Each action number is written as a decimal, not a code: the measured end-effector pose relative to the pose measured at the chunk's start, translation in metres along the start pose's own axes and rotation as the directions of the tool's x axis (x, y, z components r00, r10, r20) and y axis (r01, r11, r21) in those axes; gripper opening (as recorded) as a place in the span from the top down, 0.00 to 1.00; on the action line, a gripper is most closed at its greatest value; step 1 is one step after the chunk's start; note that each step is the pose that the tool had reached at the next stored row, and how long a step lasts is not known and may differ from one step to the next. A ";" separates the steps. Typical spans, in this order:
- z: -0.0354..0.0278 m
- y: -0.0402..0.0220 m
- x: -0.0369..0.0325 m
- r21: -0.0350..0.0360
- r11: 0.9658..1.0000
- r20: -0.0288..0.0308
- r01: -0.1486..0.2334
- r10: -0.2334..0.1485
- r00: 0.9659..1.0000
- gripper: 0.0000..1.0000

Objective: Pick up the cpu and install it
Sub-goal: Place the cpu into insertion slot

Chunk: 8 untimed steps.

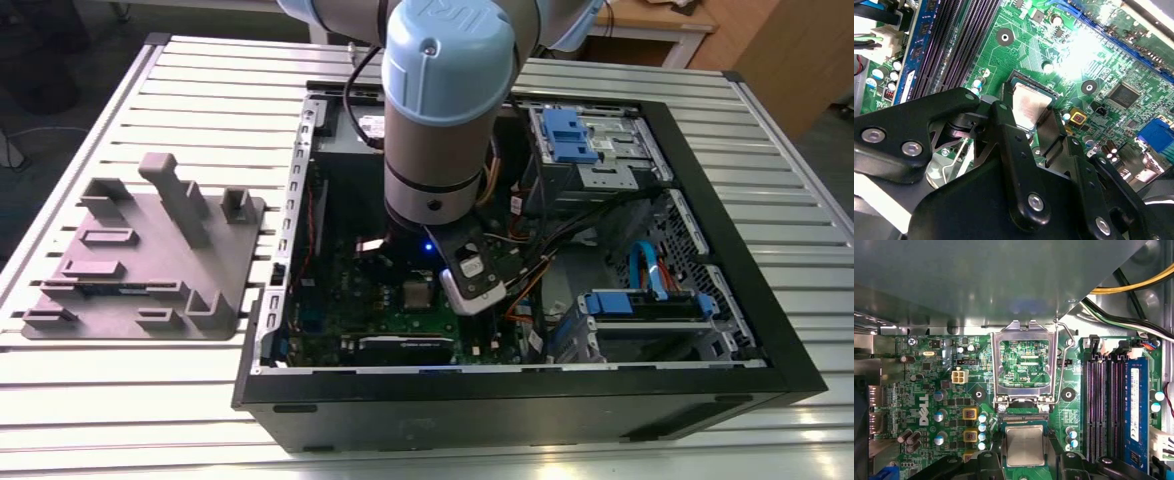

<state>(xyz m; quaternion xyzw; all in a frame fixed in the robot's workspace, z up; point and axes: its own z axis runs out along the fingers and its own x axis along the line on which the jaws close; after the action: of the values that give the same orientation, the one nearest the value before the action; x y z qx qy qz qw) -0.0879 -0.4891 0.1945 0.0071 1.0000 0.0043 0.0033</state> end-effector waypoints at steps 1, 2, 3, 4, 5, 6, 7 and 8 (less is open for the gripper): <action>0.0002 0.0000 0.0000 0.000 1.000 0.000 0.000 0.000 1.000 0.56; 0.0005 0.0000 0.0000 0.000 1.000 0.000 0.000 0.000 1.000 0.56; 0.0008 0.0000 0.0000 0.000 1.000 0.000 0.000 0.000 1.000 0.56; 0.0009 -0.0001 0.0001 0.000 1.000 0.000 0.000 0.000 1.000 0.56; 0.0011 -0.0001 0.0002 0.000 1.000 0.000 0.000 0.000 1.000 0.56; 0.0013 0.0000 0.0004 0.000 1.000 0.000 -0.001 0.001 1.000 0.56; 0.0015 0.0000 0.0006 0.000 1.000 0.000 -0.001 0.001 1.000 0.56; 0.0017 0.0000 0.0008 0.000 1.000 0.000 -0.001 0.001 1.000 0.56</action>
<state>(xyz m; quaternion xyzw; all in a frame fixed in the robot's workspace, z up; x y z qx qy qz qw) -0.0887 -0.4891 0.1928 0.0076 1.0000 0.0044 0.0033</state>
